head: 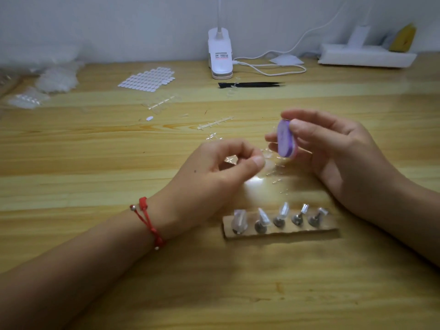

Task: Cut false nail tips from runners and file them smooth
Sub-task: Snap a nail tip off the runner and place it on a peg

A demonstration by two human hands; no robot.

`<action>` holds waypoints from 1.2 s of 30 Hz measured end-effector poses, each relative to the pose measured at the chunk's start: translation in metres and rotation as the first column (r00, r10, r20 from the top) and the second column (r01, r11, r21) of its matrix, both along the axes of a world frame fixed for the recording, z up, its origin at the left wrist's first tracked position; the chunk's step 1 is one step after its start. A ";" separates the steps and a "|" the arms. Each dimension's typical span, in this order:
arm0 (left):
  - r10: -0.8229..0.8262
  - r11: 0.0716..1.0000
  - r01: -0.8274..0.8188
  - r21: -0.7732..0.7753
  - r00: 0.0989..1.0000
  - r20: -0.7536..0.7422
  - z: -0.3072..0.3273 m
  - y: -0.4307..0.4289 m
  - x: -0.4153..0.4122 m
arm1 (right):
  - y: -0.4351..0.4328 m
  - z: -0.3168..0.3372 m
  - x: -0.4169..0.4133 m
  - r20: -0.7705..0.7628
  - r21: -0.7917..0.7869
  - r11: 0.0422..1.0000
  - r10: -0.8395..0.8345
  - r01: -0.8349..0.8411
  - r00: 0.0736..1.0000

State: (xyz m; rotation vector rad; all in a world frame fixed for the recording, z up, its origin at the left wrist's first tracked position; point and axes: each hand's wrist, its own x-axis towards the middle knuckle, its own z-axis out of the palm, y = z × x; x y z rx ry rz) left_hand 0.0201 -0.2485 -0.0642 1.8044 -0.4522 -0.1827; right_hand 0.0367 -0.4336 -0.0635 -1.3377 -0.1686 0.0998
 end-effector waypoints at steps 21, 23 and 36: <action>-0.220 0.894 0.102 0.435 0.948 0.229 0.018 0.007 -0.022 | -0.001 0.056 -0.046 0.158 -0.979 0.192 0.484 0.071 0.861; -0.191 0.904 0.046 0.424 0.933 0.304 0.013 0.000 -0.029 | 0.001 0.057 -0.050 0.176 -0.977 0.188 0.472 0.096 0.864; -0.003 0.944 -0.084 0.318 0.964 0.265 0.009 -0.011 -0.038 | -0.004 0.043 -0.048 0.359 -0.917 0.324 0.412 0.234 0.837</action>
